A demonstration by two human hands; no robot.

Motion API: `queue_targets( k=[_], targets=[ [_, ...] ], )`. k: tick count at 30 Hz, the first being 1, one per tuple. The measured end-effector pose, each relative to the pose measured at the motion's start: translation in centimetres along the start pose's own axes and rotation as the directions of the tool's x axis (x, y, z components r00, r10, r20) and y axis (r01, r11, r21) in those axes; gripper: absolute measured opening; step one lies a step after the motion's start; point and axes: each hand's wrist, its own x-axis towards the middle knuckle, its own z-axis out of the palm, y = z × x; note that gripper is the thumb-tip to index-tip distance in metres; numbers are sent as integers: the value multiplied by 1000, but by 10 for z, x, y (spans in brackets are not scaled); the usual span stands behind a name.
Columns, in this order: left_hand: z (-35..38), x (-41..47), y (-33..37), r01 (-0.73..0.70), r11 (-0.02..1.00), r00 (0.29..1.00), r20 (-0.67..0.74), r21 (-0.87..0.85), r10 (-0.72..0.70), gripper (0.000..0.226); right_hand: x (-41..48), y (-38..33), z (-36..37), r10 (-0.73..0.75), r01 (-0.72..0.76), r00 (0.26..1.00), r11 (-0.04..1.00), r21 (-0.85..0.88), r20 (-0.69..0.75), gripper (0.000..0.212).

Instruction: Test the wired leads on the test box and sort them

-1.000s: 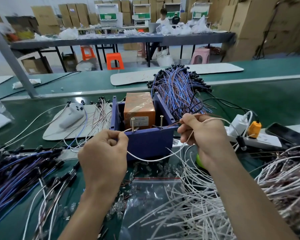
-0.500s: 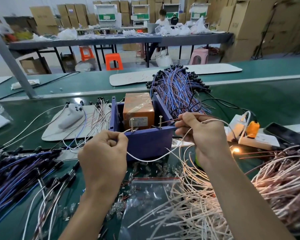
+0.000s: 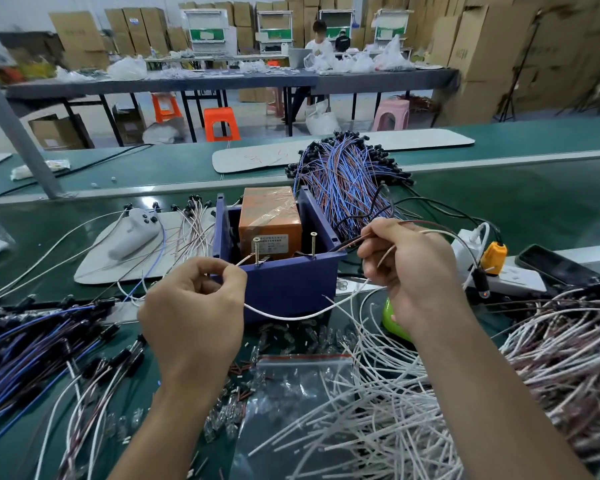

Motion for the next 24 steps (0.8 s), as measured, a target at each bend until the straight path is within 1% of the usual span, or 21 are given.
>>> queue_targets(
  k=[2,6,9,11,13,15,16,18,20,21,22,23,24],
  targets=[
    [-2,1,-2,14,1000,1000,16,-14,-14,6,-1,-4,-1,5,-5,1000,1000,13,5,31],
    [-5,4,-2,9,1000,999,50,-25,-8,10,-5,-10,-2,41,-43,997,998,42,60,41],
    [-9,5,1,-13,1000,997,78,8,13,13,-8,-14,-4,85,-84,980,996,-16,180,41],
    [-12,8,4,10,1000,997,73,-13,-9,15,-12,-16,-4,103,-90,958,994,-58,269,36],
    [-17,13,7,86,989,995,59,-119,-79,13,-18,-20,-5,106,-90,936,994,-63,335,32],
    [-24,22,13,160,954,987,59,-254,-149,8,-25,-27,-8,98,-83,909,995,-55,404,31],
    [-29,26,17,173,940,985,66,-294,-161,6,-29,-31,-11,93,-79,899,996,-51,428,32],
    [-40,31,27,161,923,986,98,-348,-135,6,-37,-41,-19,88,-87,876,996,-24,475,32],
    [-50,31,39,119,918,985,159,-380,-62,13,-47,-47,-27,95,-142,834,989,45,543,27],
    [-53,29,46,104,917,976,217,-386,-20,15,-52,-49,-29,97,-180,815,980,90,571,24],
    [-54,26,53,105,917,953,303,-384,18,16,-58,-49,-32,98,-212,806,969,130,584,23],
    [-54,23,58,110,924,908,414,-367,57,16,-64,-48,-34,99,-230,806,961,155,583,24],
    [-52,18,62,110,938,838,538,-330,91,17,-70,-45,-35,100,-234,814,958,165,572,25]
  ],
)
